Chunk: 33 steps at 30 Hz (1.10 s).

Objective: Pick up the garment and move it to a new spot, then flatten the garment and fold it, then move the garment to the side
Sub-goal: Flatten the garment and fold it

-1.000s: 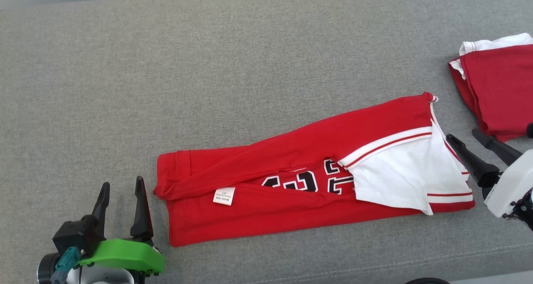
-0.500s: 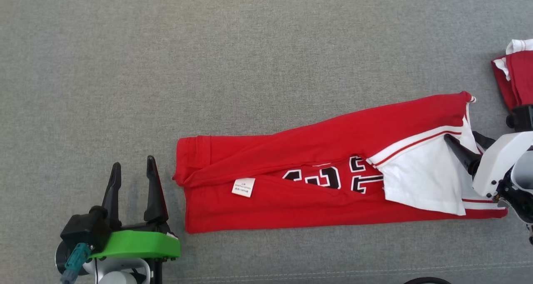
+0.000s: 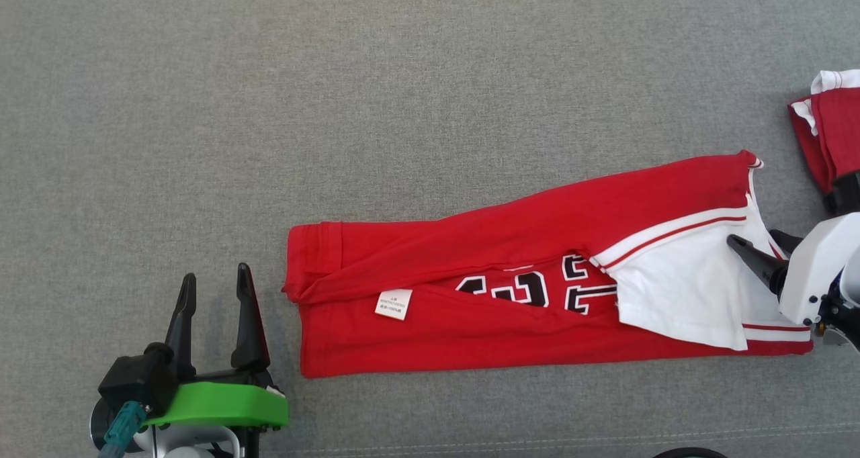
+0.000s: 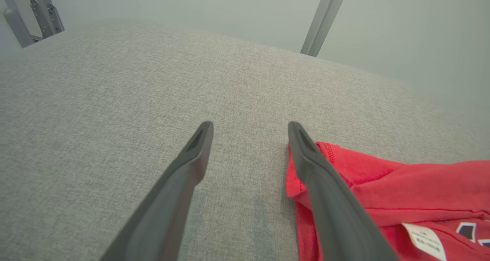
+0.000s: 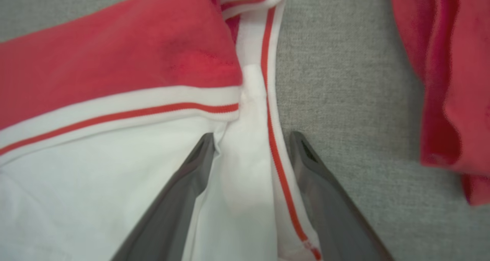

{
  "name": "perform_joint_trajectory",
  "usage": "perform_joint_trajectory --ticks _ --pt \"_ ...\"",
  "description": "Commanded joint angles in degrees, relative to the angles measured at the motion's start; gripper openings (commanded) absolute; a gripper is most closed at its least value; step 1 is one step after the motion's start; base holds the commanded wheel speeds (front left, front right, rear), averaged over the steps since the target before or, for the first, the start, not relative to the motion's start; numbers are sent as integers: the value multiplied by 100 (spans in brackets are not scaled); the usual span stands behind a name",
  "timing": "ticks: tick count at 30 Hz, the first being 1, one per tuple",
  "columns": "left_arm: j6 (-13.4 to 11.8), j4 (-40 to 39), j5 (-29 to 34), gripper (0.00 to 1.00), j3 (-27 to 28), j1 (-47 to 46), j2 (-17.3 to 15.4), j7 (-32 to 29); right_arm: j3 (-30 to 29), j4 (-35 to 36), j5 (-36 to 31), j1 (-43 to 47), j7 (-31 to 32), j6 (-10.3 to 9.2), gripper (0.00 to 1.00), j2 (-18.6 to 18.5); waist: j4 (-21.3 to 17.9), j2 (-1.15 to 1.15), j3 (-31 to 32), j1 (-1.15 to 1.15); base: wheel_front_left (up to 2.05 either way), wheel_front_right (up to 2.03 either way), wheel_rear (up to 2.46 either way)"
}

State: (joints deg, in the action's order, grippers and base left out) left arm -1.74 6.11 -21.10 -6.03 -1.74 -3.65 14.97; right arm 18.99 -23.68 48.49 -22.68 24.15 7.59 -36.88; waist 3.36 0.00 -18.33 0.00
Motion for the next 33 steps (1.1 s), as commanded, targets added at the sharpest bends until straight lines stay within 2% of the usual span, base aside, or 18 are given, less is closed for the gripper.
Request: perform_joint_trajectory --ticks 1,5,10,11,12,15,21,27,30,33 --pt "44 26 57 100 32 59 22 27 61 -139 47 222 139 -19 100 -11 -7 0 8 0 0 0 0" --pt "93 72 83 100 72 59 42 27 117 -199 123 265 246 -19 100 63 -6 0 18 0 0 0 0" --pt "147 147 128 100 79 -5 65 27 291 -385 354 159 491 -7 100 437 -4 0 25 0 0 0 0" --pt "163 166 137 100 65 -20 67 27 337 -399 439 133 532 -1 44 509 4 0 35 0 0 0 0" --pt "171 189 136 100 53 -35 69 27 373 -380 607 122 627 7 0 600 16 0 51 0 0 0 0" --pt "191 249 106 100 37 -37 70 27 321 -189 1046 81 743 19 0 597 45 0 134 0 0 0 0" --pt "211 379 147 100 6 47 72 27 -256 -304 1486 -15 922 -16 0 -187 113 0 354 0 0 0 0" --pt "159 474 191 100 -87 167 71 26 -855 -544 1389 38 815 -14 0 -717 291 0 652 0 0 0 0" --pt "98 465 96 100 -149 257 71 23 -891 -27 1415 179 838 -10 0 -694 367 0 770 0 0 0 0" --pt "26 432 75 100 -186 375 70 22 -628 1233 1505 508 973 -10 0 -396 381 0 846 0 0 0 0"
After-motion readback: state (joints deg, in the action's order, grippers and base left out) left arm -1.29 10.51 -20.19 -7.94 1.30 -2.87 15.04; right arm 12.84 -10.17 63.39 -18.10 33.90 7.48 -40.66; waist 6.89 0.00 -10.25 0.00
